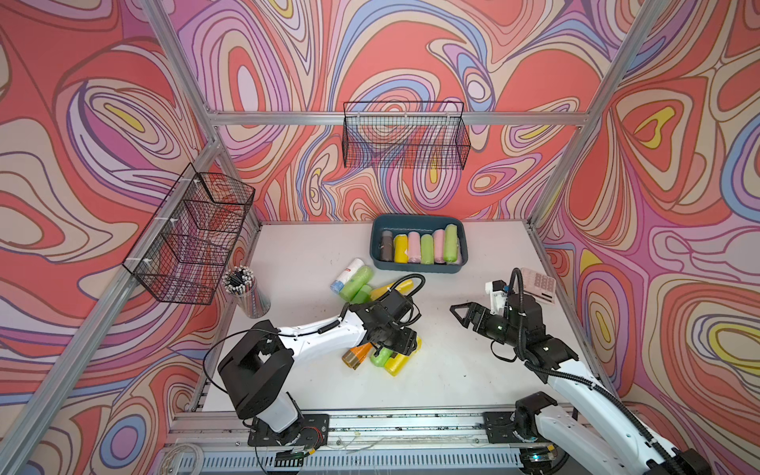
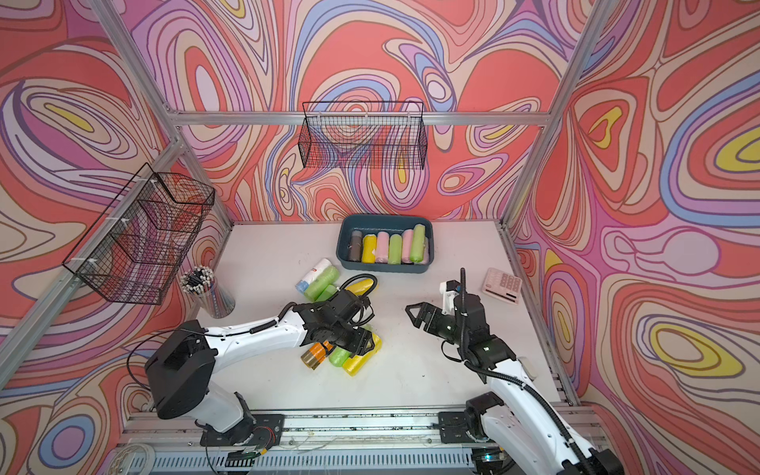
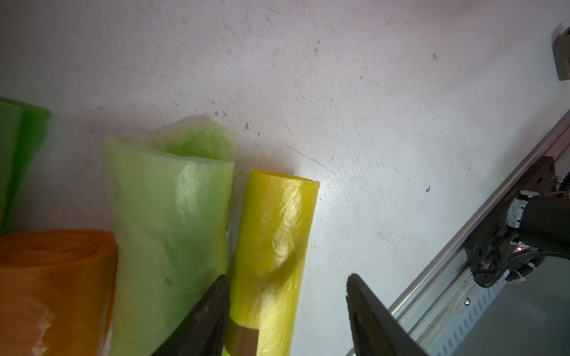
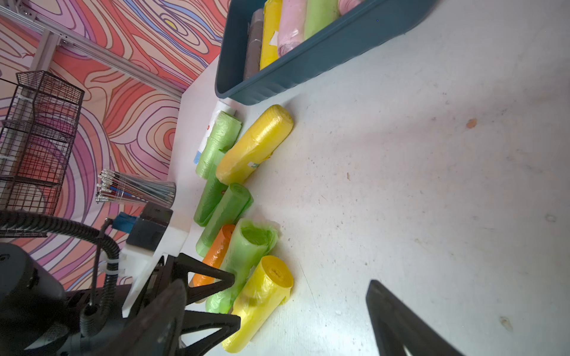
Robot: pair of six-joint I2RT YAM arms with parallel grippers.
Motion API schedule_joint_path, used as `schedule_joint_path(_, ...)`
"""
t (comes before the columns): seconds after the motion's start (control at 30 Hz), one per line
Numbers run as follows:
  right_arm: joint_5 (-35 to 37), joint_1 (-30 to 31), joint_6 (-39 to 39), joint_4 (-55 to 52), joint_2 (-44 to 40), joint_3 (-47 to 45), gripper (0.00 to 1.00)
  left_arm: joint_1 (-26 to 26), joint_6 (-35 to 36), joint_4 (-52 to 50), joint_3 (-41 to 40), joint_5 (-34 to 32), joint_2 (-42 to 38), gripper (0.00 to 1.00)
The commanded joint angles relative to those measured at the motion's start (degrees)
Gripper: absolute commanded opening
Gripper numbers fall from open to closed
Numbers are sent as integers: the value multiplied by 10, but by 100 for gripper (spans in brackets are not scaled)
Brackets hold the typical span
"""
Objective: Put the roll of trash bags into the storage box
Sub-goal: Pick up the roll of trash bags from the center of the board.
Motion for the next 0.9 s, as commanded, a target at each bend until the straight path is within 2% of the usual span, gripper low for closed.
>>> schedule_joint_path(0.0,12,1,3,-13,-6,-5,93,-7,-3,6,-4,-1,12,60)
schedule_joint_path(0.43,23,-1,-23,-61,8,51,93,-16,-24,-14,25,-22,67,57)
schedule_joint_path(0.87,38,0,-23,-93,-17,71,93,-35,-36,-48,53,-87,104,52)
